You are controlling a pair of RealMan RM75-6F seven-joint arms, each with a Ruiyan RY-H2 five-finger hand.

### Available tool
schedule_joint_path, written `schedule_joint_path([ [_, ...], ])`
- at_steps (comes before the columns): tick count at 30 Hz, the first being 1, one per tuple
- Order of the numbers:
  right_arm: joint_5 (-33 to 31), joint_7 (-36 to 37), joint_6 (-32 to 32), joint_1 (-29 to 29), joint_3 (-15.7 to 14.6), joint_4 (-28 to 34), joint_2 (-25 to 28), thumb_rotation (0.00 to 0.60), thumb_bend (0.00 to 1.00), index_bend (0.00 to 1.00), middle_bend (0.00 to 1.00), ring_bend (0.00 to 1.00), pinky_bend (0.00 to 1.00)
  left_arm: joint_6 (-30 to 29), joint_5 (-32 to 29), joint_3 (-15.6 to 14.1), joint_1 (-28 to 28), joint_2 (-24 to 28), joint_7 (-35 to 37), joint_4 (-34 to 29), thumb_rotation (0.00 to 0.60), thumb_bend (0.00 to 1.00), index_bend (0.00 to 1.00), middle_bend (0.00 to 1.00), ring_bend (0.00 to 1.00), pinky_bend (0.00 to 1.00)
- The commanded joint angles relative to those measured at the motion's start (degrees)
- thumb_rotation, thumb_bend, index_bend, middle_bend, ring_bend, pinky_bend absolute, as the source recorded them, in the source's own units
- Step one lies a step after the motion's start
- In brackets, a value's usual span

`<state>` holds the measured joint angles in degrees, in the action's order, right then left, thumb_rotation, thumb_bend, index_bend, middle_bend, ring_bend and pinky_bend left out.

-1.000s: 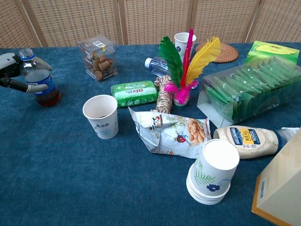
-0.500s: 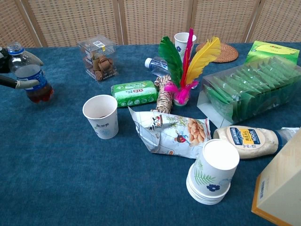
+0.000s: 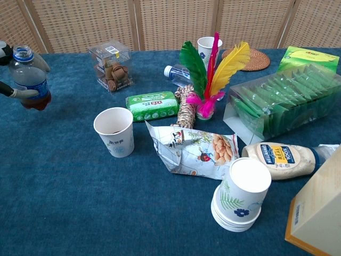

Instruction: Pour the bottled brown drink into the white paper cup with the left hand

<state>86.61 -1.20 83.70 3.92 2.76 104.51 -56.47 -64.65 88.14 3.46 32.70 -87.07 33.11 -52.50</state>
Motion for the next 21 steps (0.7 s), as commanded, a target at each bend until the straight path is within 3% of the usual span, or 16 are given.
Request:
schedule_joint_path([
  [1,0.1,0.2,0.0,0.0,0.0,0.0,0.1,0.600,0.00,0.00,0.00,0.00,0.00,1.0,1.4,-0.8,1.5,3.9,-6.6,-5.3,0.600,0.49,0.55,0.44,0.26,0.38],
  [9,0.3,0.5,0.1,0.0,-0.1,0.1,0.3,0.600,0.00,0.00,0.00,0.00,0.00,5.8,1.7,-1.3,4.7,8.9,-21.8,-15.6,0.600,0.49,0.55,0.44,0.26,0.37],
  [21,0.3,2.4,0.2,-0.1,0.0,-0.1,0.8,0.600,0.00,0.00,0.00,0.00,0.00,12.4,-4.1,1.0,8.1,10.9,-37.9,-23.7,0.600,0.49,0.55,0.44,0.27,0.37],
])
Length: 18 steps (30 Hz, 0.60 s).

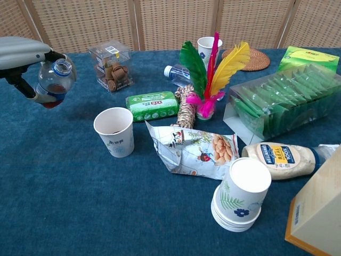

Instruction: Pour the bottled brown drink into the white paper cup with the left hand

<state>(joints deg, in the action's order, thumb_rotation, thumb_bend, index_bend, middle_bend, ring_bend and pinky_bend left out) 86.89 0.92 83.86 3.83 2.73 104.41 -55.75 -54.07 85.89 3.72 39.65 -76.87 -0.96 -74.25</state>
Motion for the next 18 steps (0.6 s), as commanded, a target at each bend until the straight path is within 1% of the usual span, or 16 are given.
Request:
schedule_joint_path([
  [1,0.1,0.4,0.0,0.0,0.0,0.0,0.1,0.600,0.00,0.00,0.00,0.00,0.00,2.3,-2.5,0.9,1.4,0.8,-5.0,-2.5,0.600,0.49,0.55,0.44,0.26,0.37],
  [5,0.3,0.9,0.3,-0.1,0.0,-0.1,0.3,0.600,0.00,0.00,0.00,0.00,0.00,4.2,-5.0,1.7,2.7,1.7,-11.2,-5.2,0.600,0.50,0.55,0.44,0.27,0.37],
  [11,0.7,1.7,0.7,-0.3,-0.1,0.0,0.6,0.600,0.00,0.00,0.00,0.00,0.00,5.1,-7.9,2.5,4.3,2.3,-20.4,-9.4,0.600,0.50,0.55,0.44,0.27,0.38],
  [18,1.0,3.1,1.2,-0.5,-0.1,-0.2,1.1,0.600,0.00,0.00,0.00,0.00,0.00,5.7,-11.6,2.7,6.0,0.9,-29.2,-11.8,0.600,0.50,0.55,0.45,0.26,0.38],
])
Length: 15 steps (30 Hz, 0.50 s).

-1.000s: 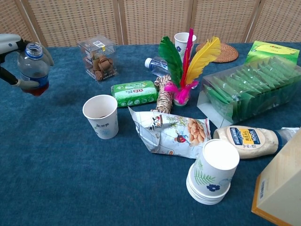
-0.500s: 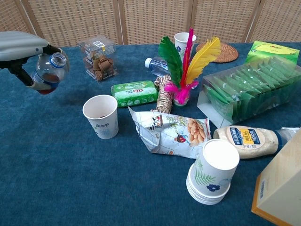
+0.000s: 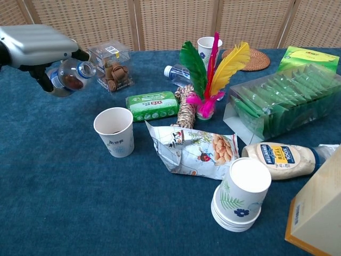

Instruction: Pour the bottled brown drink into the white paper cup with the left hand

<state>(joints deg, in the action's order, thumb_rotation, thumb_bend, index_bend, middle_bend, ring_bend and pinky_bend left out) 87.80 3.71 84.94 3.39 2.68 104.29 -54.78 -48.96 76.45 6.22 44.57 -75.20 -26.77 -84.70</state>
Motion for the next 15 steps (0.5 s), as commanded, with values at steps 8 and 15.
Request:
schedule_joint_path([
  [8,0.4,1.8,0.3,-0.1,0.0,-0.3,0.6,0.600,0.00,0.00,0.00,0.00,0.00,1.1,-4.8,-0.9,2.9,-3.8,-10.4,-1.4,0.600,0.50,0.55,0.45,0.27,0.38],
  [15,0.5,2.9,0.4,-0.2,0.0,-0.5,0.9,0.600,0.00,0.00,0.00,0.00,0.00,0.5,-6.2,-1.8,4.4,-5.8,-16.9,-1.7,0.600,0.49,0.55,0.45,0.27,0.39],
])
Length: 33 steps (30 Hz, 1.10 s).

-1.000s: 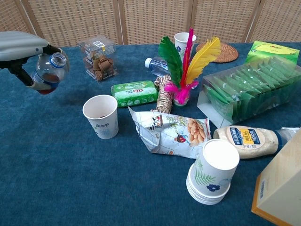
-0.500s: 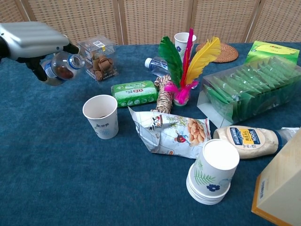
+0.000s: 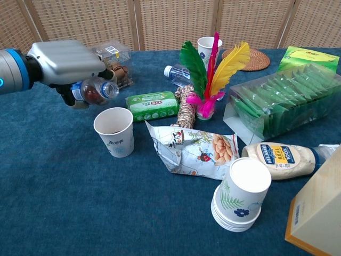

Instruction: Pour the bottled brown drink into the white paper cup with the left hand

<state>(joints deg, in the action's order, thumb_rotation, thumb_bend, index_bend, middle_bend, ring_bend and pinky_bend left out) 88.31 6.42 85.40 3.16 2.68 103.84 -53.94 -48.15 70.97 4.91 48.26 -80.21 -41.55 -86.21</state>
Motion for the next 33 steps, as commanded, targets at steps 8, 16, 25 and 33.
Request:
schedule_joint_path([
  [8,0.0,1.0,0.2,-0.1,0.1,-0.2,0.3,0.600,0.00,0.00,0.00,0.00,0.00,-1.7,-0.5,-1.4,1.7,-0.3,-6.3,-1.7,0.600,0.50,0.56,0.45,0.27,0.40],
  [16,0.1,0.8,0.1,-0.1,0.0,-0.2,0.2,0.600,0.00,0.00,0.00,0.00,0.00,-2.2,-0.1,-2.5,2.1,0.2,-8.3,-2.2,0.600,0.50,0.56,0.45,0.27,0.40],
  [25,-0.2,1.0,0.0,0.0,0.1,-0.3,0.2,0.600,0.00,0.00,0.00,0.00,0.00,-3.0,2.6,-4.1,2.7,0.5,-11.0,-1.2,0.600,0.49,0.56,0.45,0.27,0.41],
  [33,-0.1,0.6,-0.1,0.1,0.1,-0.2,0.1,0.600,0.00,0.00,0.00,0.00,0.00,-3.6,5.9,-5.6,2.6,1.4,-10.9,0.1,0.600,0.49,0.56,0.45,0.27,0.41],
])
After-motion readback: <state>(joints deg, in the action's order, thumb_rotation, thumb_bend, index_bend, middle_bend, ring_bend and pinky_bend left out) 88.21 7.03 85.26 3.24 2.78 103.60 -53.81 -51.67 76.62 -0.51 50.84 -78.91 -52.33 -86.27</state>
